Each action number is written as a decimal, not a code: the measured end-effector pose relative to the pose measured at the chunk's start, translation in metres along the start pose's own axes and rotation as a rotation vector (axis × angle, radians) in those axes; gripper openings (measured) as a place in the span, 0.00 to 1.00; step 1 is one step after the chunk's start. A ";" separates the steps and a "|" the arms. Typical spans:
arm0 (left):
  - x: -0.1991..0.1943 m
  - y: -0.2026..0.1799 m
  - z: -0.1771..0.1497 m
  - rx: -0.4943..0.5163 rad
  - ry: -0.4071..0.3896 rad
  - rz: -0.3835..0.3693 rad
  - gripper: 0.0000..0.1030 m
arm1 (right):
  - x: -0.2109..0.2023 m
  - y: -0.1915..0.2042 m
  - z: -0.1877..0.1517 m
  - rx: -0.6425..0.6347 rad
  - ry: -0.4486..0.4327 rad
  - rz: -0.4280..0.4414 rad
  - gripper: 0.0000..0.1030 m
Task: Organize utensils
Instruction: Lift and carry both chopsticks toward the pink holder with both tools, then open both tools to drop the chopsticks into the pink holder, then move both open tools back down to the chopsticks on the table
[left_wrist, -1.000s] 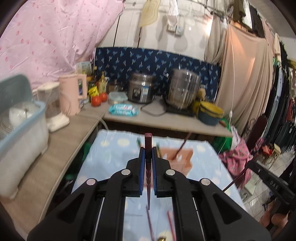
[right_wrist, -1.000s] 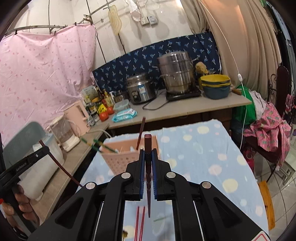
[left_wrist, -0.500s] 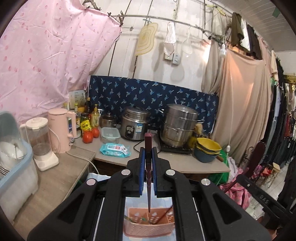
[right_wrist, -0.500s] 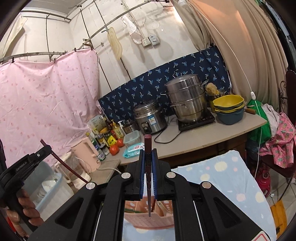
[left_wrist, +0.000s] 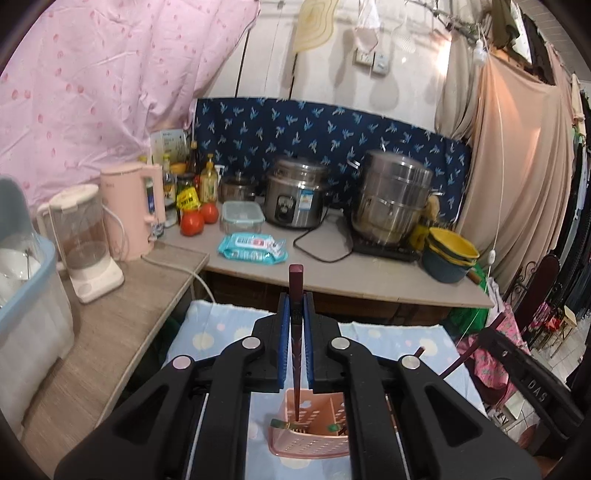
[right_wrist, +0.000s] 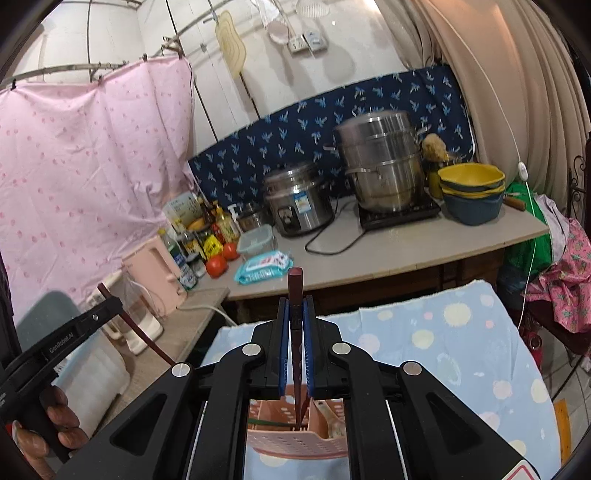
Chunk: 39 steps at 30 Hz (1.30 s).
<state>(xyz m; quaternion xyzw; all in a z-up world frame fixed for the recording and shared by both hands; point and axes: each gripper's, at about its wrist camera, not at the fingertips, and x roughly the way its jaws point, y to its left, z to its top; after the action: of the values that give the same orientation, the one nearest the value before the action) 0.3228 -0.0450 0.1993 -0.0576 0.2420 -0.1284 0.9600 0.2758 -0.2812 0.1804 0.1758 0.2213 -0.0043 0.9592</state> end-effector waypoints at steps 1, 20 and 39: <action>0.003 0.001 -0.003 0.000 0.009 0.003 0.07 | 0.005 -0.001 -0.004 0.001 0.011 -0.005 0.07; 0.007 -0.001 -0.022 0.004 0.053 0.073 0.29 | 0.024 -0.002 -0.036 -0.013 0.089 -0.048 0.37; -0.078 0.005 -0.084 0.008 0.087 0.131 0.33 | -0.051 -0.018 -0.101 -0.026 0.144 -0.052 0.42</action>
<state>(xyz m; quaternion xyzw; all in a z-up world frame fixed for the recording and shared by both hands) 0.2176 -0.0233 0.1599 -0.0323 0.2861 -0.0684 0.9552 0.1856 -0.2673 0.1107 0.1571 0.2940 -0.0135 0.9427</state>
